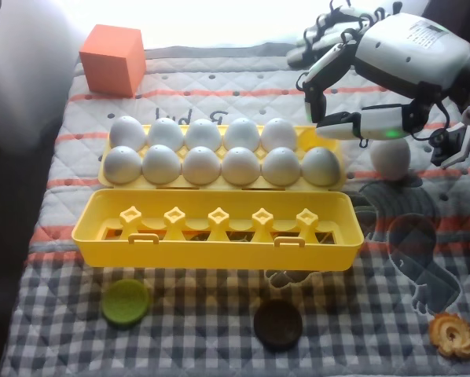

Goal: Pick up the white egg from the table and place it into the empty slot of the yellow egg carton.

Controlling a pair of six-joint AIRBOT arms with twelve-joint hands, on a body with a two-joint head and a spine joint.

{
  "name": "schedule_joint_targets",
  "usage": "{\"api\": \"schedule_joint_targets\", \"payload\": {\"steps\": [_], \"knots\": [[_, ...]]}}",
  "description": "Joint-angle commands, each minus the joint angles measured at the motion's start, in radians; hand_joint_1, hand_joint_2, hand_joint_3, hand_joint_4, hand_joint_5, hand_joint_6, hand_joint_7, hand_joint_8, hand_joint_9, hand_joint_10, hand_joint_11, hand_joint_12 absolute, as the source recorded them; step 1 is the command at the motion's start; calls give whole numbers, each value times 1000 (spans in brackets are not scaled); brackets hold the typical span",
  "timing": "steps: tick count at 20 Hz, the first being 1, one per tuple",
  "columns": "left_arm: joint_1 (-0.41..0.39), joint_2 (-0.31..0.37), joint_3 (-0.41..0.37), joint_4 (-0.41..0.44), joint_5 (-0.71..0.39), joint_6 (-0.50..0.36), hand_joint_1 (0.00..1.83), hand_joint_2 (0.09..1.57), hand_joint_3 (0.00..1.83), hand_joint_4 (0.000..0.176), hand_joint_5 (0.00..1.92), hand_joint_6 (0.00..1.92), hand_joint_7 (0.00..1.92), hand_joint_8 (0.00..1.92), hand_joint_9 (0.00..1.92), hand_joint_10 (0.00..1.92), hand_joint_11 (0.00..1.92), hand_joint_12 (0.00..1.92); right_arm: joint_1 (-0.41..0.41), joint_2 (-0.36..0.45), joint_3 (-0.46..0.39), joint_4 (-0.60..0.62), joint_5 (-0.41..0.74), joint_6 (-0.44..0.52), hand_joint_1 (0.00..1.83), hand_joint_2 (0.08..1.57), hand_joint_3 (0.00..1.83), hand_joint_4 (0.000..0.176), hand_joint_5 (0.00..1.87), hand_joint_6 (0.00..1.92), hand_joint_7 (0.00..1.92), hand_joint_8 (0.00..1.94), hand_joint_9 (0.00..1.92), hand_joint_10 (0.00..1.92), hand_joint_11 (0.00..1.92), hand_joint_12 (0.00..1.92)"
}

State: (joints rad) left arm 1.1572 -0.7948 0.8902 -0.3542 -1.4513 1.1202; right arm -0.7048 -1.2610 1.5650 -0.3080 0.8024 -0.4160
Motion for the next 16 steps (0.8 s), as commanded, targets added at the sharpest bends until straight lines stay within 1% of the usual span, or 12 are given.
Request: {"api": "schedule_joint_targets", "payload": {"steps": [1,2,3,4,5,6,8,10,11,12,15,16], "knots": [[-7,4,3,8,-119,-10,0,686,0,69,0,0,0,0,0,0,0,0,16,0,7,38,105,8,1041,1074,0,176,1055,846,901,9,736,22,149,877],[-7,3,3,8,-119,-10,0,688,0,66,0,0,0,0,0,0,0,0,16,0,7,38,106,9,1045,1071,0,176,1063,836,726,1,556,4,63,842],[-7,3,3,8,-119,-10,0,690,0,71,0,0,0,0,0,0,0,0,16,2,7,35,106,12,1040,1074,1,176,1051,854,733,5,563,9,57,852],[-7,3,3,8,-119,-10,0,686,0,76,0,0,0,0,0,0,0,0,16,4,7,35,106,14,1026,1086,2,176,1016,911,841,19,735,51,255,951],[-7,3,3,7,-119,-10,0,680,0,78,0,0,0,0,0,0,0,0,16,10,6,35,106,17,958,990,0,29,879,372,899,27,835,85,346,1153],[-7,3,3,7,-119,-10,0,684,0,73,0,0,0,0,0,0,0,0,16,17,6,35,106,18,913,947,0,0,784,116,658,5,769,46,415,1151],[-7,3,3,7,-119,-10,0,681,0,65,0,0,0,0,0,0,0,0,16,32,3,35,106,18,881,929,0,0,729,6,767,15,796,27,381,1110],[-7,3,2,7,-119,-10,0,683,0,63,0,0,0,0,0,0,0,0,16,45,-2,35,105,18,954,937,0,0,711,1,755,2,752,2,291,1038],[-7,3,2,7,-119,-11,0,686,0,69,0,0,0,0,0,0,0,0,16,50,-6,35,104,18,1000,936,0,0,705,0,747,0,761,3,347,975],[-7,3,2,6,-119,-11,0,687,0,70,0,0,0,0,0,0,0,0,16,56,-9,35,99,18,996,934,0,0,685,0,730,0,726,0,278,1008],[-6,3,1,6,-119,-12,0,678,0,72,0,0,0,0,0,0,0,0,0,81,-18,34,83,18,951,872,0,0,708,0,682,2,621,0,244,782],[-6,3,1,6,-119,-12,0,686,0,71,0,0,0,0,0,0,0,0,-11,86,-21,34,78,18,944,862,0,0,745,0,729,0,644,1,316,686]]}}
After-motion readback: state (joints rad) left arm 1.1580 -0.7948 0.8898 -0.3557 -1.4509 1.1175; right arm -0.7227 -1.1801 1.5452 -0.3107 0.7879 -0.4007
